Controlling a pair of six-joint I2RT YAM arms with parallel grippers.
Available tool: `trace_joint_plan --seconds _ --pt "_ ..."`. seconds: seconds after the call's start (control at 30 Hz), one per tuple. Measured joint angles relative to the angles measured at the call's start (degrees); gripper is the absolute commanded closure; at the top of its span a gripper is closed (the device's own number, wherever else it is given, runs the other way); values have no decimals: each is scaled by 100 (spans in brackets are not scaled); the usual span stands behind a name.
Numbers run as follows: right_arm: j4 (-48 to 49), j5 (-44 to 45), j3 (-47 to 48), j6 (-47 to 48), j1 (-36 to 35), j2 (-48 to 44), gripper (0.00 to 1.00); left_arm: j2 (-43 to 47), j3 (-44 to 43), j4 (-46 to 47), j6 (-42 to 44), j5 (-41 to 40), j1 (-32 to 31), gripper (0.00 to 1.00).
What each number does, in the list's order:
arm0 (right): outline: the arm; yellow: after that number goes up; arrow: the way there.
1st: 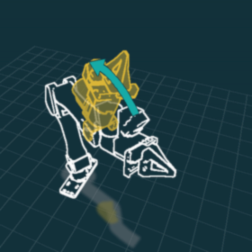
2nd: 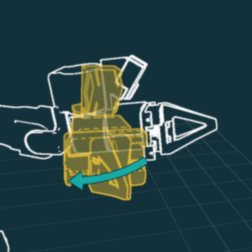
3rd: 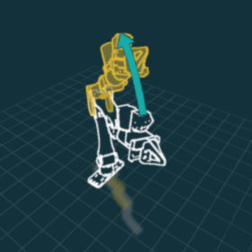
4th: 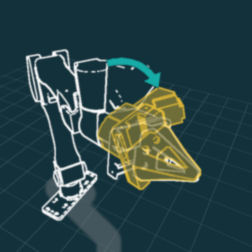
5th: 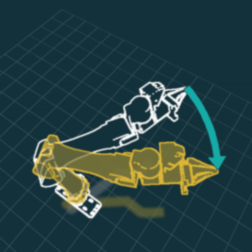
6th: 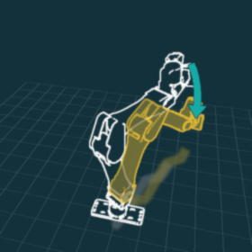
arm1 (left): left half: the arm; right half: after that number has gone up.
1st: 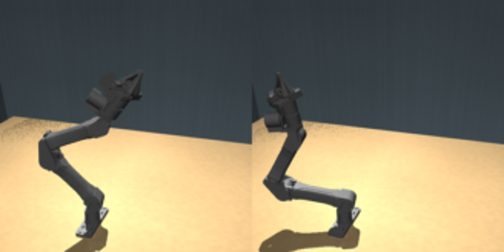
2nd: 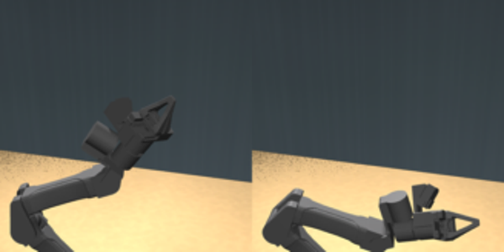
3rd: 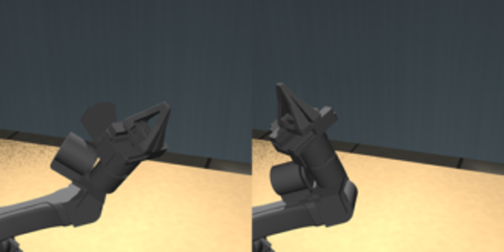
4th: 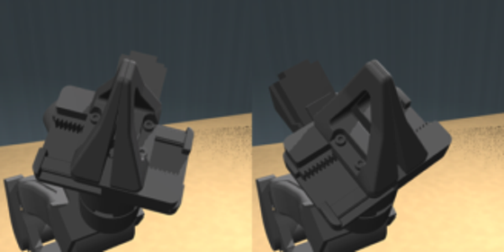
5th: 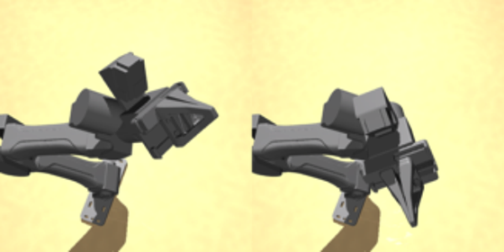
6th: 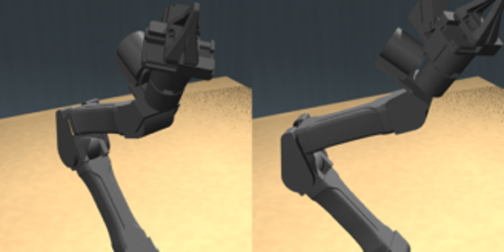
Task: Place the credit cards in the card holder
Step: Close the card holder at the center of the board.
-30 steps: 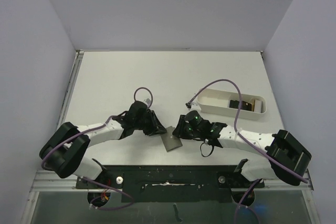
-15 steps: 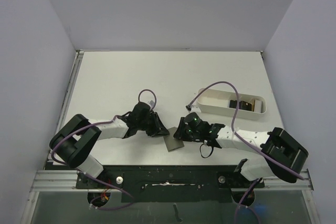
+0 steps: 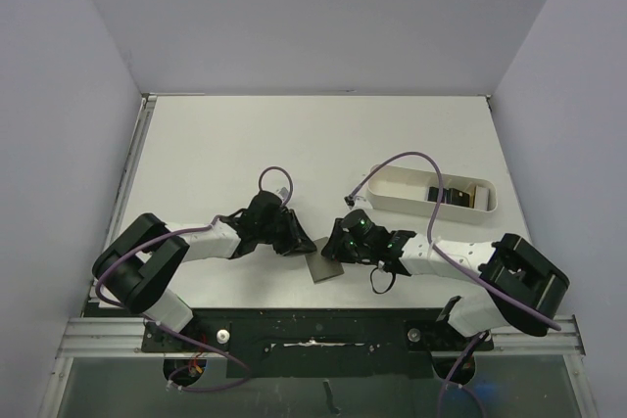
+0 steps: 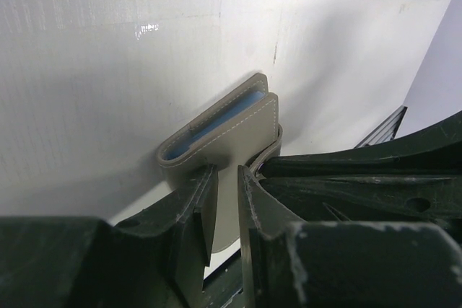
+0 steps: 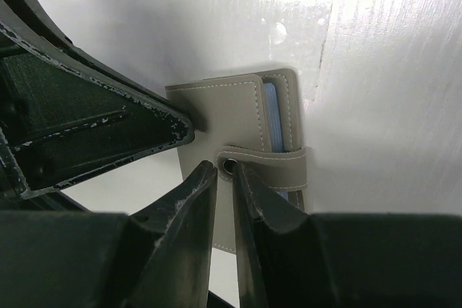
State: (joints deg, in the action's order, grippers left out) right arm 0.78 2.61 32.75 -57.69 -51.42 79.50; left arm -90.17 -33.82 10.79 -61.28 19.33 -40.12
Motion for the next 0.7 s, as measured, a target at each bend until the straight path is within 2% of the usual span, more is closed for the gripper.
trace_joint_plan --seconds 0.23,0.43,0.7 --pt "-94 -24 2 15 0 -35 82 0 0 24 -4 -44 -39 82" --pt "-756 -42 208 254 142 -262 81 0 -20 11 -2 -129 -98 82" --pt "-881 -146 254 505 376 -297 79 -2 -96 -142 2 -190 -120 82"
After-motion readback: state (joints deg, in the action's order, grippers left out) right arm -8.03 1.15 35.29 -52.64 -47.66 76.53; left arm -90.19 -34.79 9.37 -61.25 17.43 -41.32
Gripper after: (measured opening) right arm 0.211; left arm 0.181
